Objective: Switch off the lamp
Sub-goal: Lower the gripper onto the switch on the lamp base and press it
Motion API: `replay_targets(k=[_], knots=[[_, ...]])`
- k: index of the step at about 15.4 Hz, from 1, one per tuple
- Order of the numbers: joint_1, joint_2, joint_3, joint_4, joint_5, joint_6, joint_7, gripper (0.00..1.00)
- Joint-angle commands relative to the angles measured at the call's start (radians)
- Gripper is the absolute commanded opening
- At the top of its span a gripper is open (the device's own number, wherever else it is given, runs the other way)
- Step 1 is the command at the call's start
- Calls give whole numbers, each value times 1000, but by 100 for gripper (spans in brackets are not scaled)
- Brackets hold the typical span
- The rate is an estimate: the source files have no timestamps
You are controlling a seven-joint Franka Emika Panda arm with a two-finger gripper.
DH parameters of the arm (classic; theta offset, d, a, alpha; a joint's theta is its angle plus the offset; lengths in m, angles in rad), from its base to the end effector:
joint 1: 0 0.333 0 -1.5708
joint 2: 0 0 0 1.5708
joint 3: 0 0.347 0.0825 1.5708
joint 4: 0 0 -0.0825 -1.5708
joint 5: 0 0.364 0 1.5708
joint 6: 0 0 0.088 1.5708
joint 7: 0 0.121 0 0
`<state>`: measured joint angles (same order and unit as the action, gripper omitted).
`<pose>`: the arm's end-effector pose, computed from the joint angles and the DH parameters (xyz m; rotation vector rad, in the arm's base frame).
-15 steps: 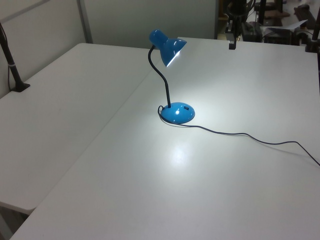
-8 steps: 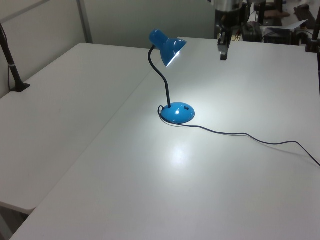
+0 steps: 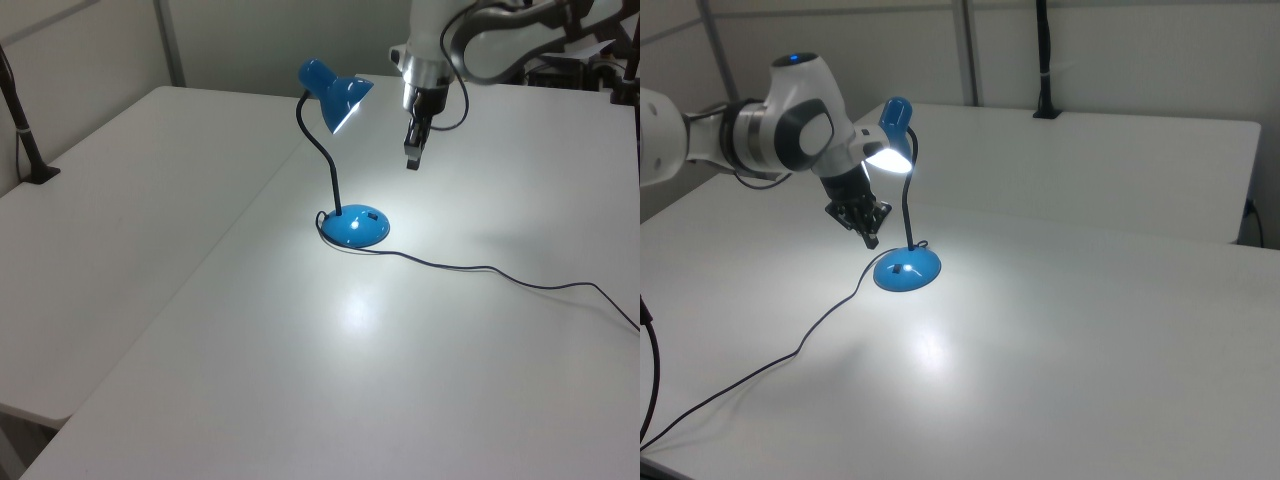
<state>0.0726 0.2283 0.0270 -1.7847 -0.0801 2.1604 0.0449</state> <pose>0.6255 0.0571 0.4645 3.0765 0.1434 0.2341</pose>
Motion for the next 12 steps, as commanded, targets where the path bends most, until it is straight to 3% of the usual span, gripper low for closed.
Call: replay_targets(k=[1,12], knots=[[9,32,-6,-61,10,159,-16,0],[10,169,-6,-61,5,409,-39,0]])
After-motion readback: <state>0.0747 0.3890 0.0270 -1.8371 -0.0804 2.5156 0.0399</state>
